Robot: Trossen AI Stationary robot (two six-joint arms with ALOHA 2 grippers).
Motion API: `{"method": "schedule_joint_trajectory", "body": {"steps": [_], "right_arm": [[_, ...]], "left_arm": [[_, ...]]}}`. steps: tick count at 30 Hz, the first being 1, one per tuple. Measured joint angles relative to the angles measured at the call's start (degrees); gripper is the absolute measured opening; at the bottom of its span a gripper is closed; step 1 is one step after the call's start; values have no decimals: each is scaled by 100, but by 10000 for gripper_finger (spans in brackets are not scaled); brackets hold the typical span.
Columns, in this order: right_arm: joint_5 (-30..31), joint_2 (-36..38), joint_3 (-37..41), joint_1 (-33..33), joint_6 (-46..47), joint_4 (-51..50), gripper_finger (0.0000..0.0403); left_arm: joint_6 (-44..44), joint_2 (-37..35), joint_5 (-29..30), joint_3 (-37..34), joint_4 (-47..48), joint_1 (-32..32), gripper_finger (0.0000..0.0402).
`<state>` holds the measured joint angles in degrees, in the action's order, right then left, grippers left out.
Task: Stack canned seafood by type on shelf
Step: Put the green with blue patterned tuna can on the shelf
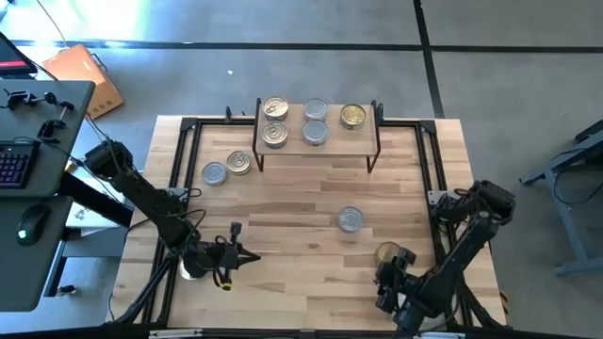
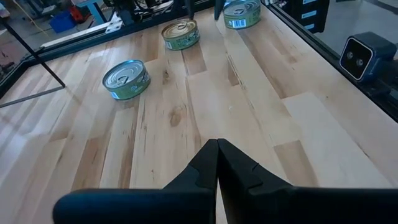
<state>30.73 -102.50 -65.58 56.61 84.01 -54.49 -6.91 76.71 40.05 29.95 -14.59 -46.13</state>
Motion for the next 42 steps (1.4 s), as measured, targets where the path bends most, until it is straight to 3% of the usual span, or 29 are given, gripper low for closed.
{"method": "schedule_joint_trajectory", "body": {"steps": [6, 14, 17, 22, 28, 32, 37, 42], "right_arm": [[-151, -4, 624, -225, -57, 116, 221], [-176, 37, 901, -353, -627, 409, 141], [-57, 36, 848, -443, -761, 1176, 105], [105, -20, 846, -849, -2375, 2986, 68], [59, -557, 838, -1788, -3821, 4885, 50], [55, -1044, 841, -2384, -4317, 6639, 46], [17, -1224, 864, -2775, -5577, 8755, 46], [12, -979, 855, -2810, -6687, 9077, 48]], "left_arm": [[148, 0, 2, 0, -11, 4, 0], [114, 0, 2, 0, -22, 2, 0], [114, 0, 2, 0, -26, 2, 0], [92, 0, 2, 0, -31, 2, 0], [52, 0, 2, 0, -13, 2, 0], [50, 0, 2, 0, -20, 2, 0], [50, 0, 2, 0, -20, 2, 0], [50, 0, 2, -22, -40, 2, 0]]}}
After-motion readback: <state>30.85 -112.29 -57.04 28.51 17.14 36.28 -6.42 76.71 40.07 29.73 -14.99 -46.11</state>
